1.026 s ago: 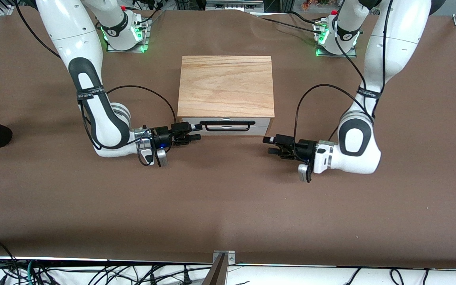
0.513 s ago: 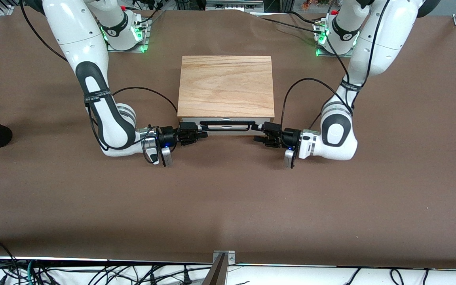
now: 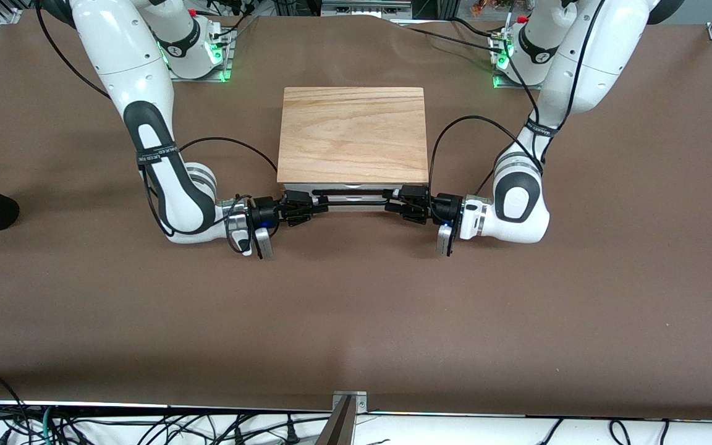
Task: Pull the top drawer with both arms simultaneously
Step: 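Close the left and right grippers on the handle's two ends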
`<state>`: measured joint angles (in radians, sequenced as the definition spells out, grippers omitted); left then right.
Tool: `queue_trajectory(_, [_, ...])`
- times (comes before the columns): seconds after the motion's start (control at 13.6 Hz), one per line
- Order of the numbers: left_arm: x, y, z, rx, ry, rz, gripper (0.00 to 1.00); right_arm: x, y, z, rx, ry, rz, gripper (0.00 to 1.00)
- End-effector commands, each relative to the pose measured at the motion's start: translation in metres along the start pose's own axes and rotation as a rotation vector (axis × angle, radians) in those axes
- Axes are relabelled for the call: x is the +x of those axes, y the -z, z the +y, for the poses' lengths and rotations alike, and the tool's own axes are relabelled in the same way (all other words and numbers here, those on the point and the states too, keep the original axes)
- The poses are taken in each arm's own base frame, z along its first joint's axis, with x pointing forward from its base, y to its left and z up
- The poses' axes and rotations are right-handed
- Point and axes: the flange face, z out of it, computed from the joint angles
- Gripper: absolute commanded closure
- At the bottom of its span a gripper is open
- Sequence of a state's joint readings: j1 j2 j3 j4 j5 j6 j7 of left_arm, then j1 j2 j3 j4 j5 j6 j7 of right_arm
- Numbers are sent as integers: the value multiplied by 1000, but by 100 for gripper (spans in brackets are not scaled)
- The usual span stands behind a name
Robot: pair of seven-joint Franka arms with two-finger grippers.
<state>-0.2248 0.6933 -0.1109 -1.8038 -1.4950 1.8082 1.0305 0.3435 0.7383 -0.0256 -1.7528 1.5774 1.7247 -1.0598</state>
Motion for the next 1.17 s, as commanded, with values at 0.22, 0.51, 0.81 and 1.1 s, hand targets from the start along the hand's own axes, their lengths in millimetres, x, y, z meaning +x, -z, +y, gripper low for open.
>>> queue_trajectory(0.22, [-5,-2,8,-3,-37,27,93,-1,-2,1,-3,24,23,81])
queue_trajectory(0.51, [-2,-1,9,-4,-43,29,100,-3,-2,1,-1,22,20,81])
queue_trajectory(0.81, [24,10,17,3,-78,47,99,4,3,-3,-2,28,31,91])
queue_trajectory(1.1, [51,28,26,7,-84,82,98,25,6,1,9,27,78,91])
